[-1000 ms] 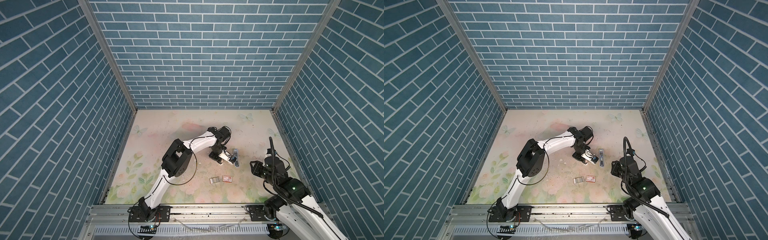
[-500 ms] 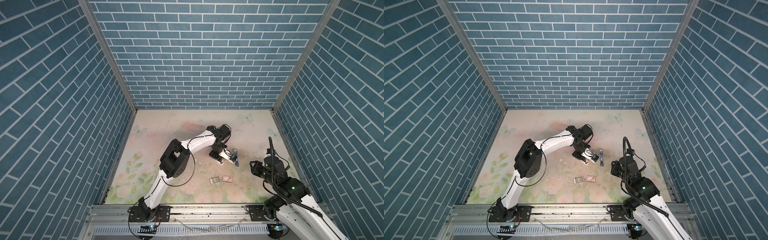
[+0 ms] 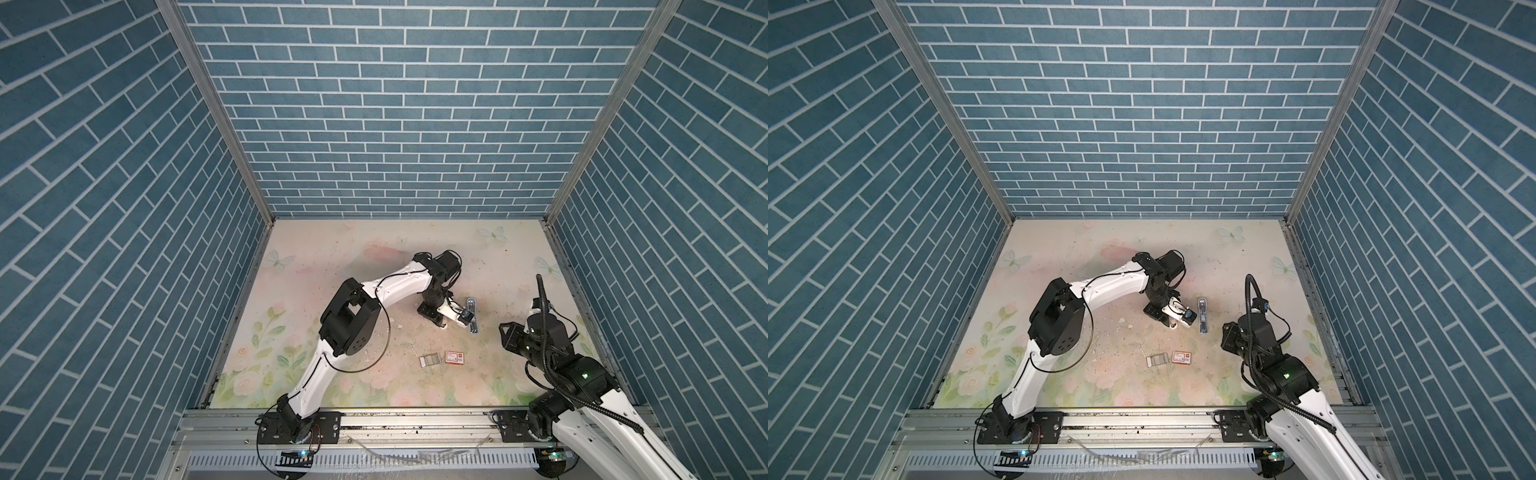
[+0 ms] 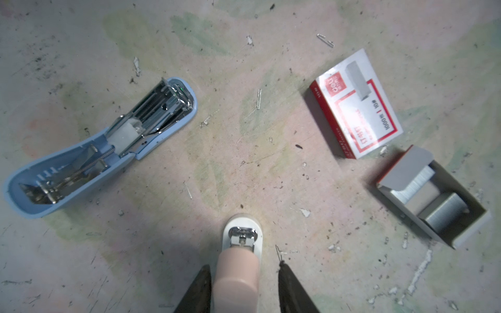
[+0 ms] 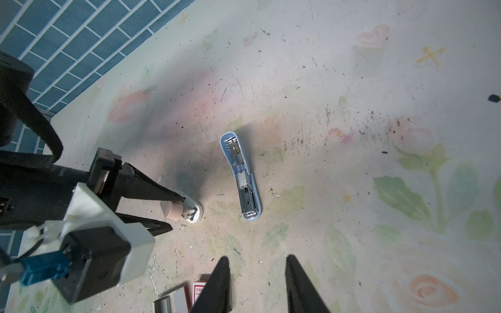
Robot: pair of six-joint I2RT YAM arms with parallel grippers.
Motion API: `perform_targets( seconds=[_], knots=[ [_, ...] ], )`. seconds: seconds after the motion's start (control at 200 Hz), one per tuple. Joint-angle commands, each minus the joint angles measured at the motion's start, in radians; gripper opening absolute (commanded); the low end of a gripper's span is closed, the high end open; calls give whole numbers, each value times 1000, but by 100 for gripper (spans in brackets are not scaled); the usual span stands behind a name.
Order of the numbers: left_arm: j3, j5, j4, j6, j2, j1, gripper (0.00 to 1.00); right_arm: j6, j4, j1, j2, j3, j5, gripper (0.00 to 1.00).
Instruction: Load the staples into the stapler
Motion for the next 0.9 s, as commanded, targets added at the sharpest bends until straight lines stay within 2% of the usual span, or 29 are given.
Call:
perform_targets(
  seconds=[0.0, 0.22, 0.36, 0.515, 0.71, 0.89],
  knots=[
    [-15, 2, -14, -3, -18, -5, 40, 27, 2, -2, -1, -7, 6, 36],
    [-17, -5, -11, -5, -15, -5, 32, 27, -4, -3, -5, -4, 8, 36],
    [-25, -5, -4, -12, -15, -5, 32, 27, -5, -3, -5, -5, 7, 35],
    [-39, -8, 11, -18, -20, -5, 40, 27, -8, -3, -7, -4, 8, 35],
    [-40, -6, 15, -23, -21, -5, 36, 25, -9, -3, -4, 0, 9, 35],
    [-37, -2, 19, -26, -28, -5, 37, 25, -12, -4, -5, 0, 10, 35]
  ],
)
